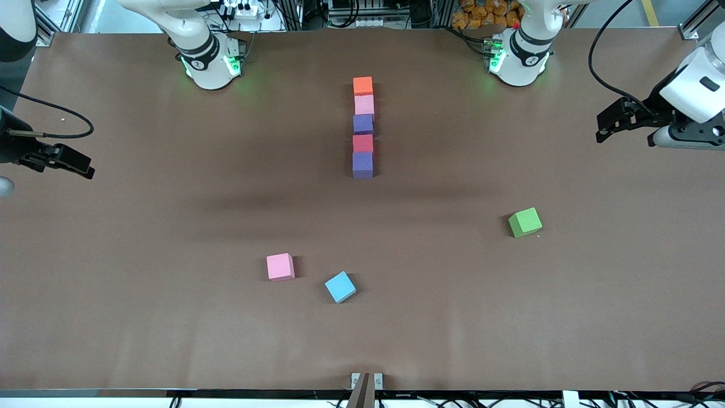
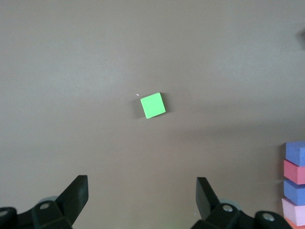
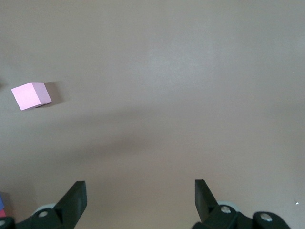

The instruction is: Arrange blocks into number 1

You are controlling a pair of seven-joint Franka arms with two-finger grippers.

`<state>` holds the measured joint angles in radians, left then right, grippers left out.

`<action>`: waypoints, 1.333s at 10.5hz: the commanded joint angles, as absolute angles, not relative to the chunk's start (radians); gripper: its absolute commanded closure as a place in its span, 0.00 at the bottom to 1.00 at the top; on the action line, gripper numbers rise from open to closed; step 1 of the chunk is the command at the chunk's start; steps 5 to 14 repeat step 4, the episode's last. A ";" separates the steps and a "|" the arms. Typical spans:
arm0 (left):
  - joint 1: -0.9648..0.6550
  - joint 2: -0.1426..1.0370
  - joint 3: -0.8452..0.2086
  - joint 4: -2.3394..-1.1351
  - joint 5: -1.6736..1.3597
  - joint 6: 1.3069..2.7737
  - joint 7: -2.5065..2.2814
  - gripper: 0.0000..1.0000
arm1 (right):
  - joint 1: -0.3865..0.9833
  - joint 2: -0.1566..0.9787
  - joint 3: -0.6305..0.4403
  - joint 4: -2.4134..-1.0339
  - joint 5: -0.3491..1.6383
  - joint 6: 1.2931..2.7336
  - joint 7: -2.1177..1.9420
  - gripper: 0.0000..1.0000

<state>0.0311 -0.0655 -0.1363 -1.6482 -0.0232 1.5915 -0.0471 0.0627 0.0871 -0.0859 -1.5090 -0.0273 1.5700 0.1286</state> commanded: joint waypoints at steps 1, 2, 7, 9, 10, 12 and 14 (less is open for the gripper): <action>0.005 -0.072 -0.114 -1.640 -0.029 1.582 -0.072 0.00 | 0.064 0.100 -0.089 -1.483 -0.018 1.560 0.118 0.00; -0.005 -0.071 -0.110 -1.640 -0.029 1.582 -0.072 0.00 | 0.064 0.098 -0.089 -1.483 -0.018 1.560 0.118 0.00; -0.021 -0.068 -0.089 -1.641 -0.025 1.582 -0.072 0.00 | 0.064 0.098 -0.089 -1.483 -0.018 1.560 0.120 0.00; -0.021 -0.068 -0.089 -1.641 -0.025 1.582 -0.072 0.00 | 0.064 0.098 -0.089 -1.483 -0.018 1.560 0.120 0.00; -0.021 -0.068 -0.089 -1.641 -0.025 1.582 -0.072 0.00 | 0.064 0.098 -0.089 -1.483 -0.018 1.560 0.120 0.00; -0.021 -0.068 -0.089 -1.641 -0.025 1.582 -0.072 0.00 | 0.064 0.098 -0.089 -1.483 -0.018 1.560 0.120 0.00; -0.021 -0.068 -0.089 -1.641 -0.025 1.582 -0.072 0.00 | 0.064 0.098 -0.089 -1.483 -0.018 1.560 0.120 0.00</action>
